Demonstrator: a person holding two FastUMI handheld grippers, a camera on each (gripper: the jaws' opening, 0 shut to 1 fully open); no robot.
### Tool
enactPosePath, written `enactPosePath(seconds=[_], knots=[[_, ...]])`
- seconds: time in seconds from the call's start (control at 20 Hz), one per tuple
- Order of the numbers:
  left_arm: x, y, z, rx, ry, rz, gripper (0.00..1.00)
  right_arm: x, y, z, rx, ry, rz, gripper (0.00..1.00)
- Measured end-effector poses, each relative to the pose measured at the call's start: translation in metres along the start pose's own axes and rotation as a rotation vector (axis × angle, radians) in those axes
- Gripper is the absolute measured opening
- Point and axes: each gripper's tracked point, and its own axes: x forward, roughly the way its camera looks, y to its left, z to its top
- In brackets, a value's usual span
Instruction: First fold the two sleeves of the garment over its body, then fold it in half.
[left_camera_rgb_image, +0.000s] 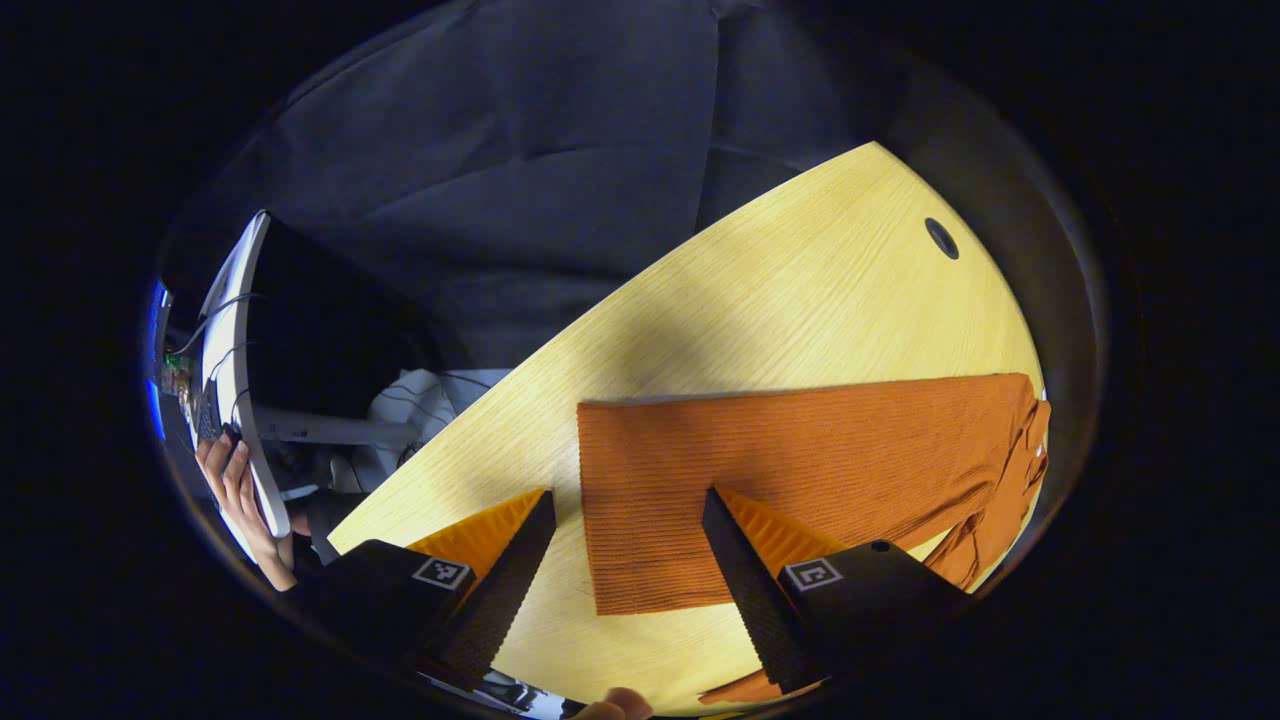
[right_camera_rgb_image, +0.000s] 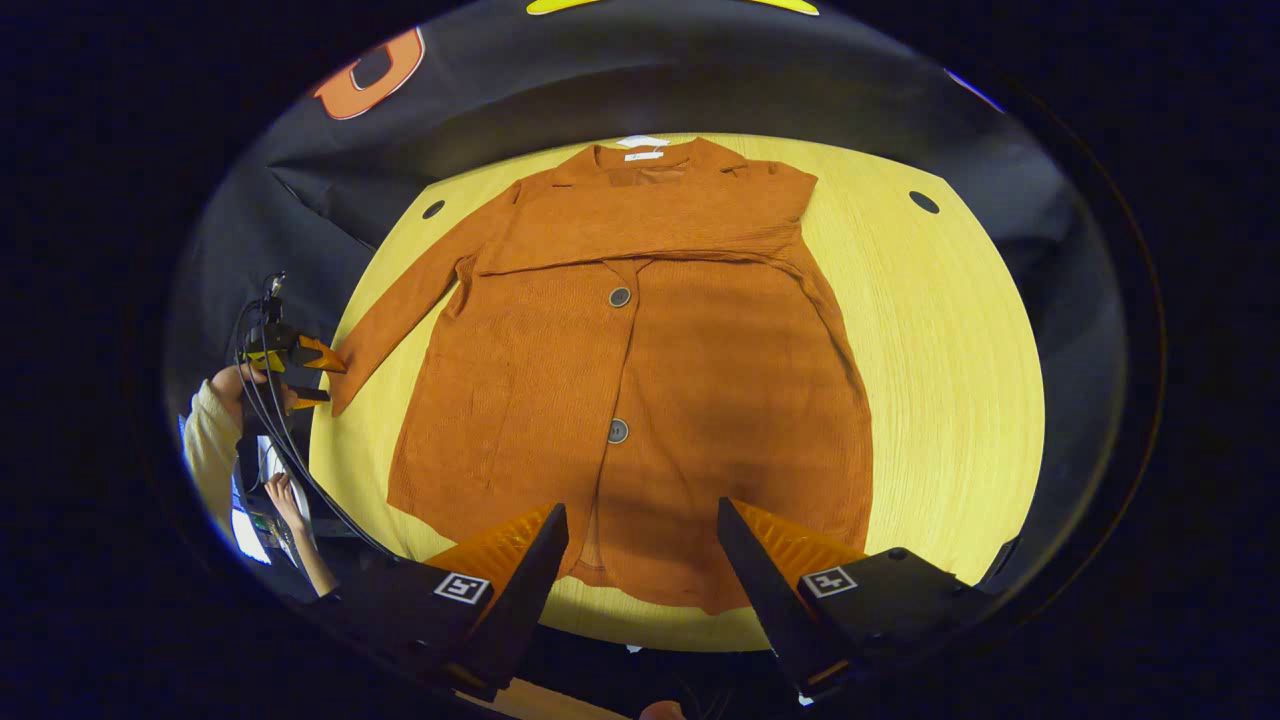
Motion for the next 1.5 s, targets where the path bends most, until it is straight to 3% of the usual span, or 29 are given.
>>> enactPosePath(seconds=[0.45,0.5,0.55,0.7,0.75,0.9,1.05,1.1,1.5], knots=[[0.002,0.001,0.001,0.022,0.106,-0.008,0.94,0.0,-0.001,-0.013,0.018,0.009,0.004,0.97],[-0.001,0.002,0.001,0.015,0.105,-0.01,0.77,0.0,-0.001,-0.015,0.017,0.01,0.011,0.97],[0.003,0.003,-0.001,0.016,0.106,-0.013,0.77,-0.002,-0.003,-0.017,0.01,0.008,0.014,0.97],[0.001,0.003,-0.001,0.008,0.108,-0.037,0.43,-0.008,-0.016,-0.018,-0.011,-0.012,-0.004,0.97],[0.002,0.002,-0.002,0.006,0.11,-0.049,0.27,-0.01,-0.02,-0.019,-0.001,-0.02,-0.006,0.97],[0.0,0.0,-0.003,0.011,0.116,-0.074,0.07,-0.014,-0.029,-0.023,0.026,-0.024,-0.011,0.97],[-0.002,-0.002,-0.005,0.007,0.124,-0.068,0.0,-0.017,-0.035,-0.023,0.044,-0.029,-0.012,0.97],[-0.004,-0.004,-0.005,0.009,0.12,-0.065,0.04,-0.017,-0.037,-0.023,0.044,-0.033,-0.014,0.97],[-0.035,-0.041,0.001,0.134,0.068,-0.102,0.03,-0.018,-0.043,-0.025,0.069,-0.025,0.012,0.97]])
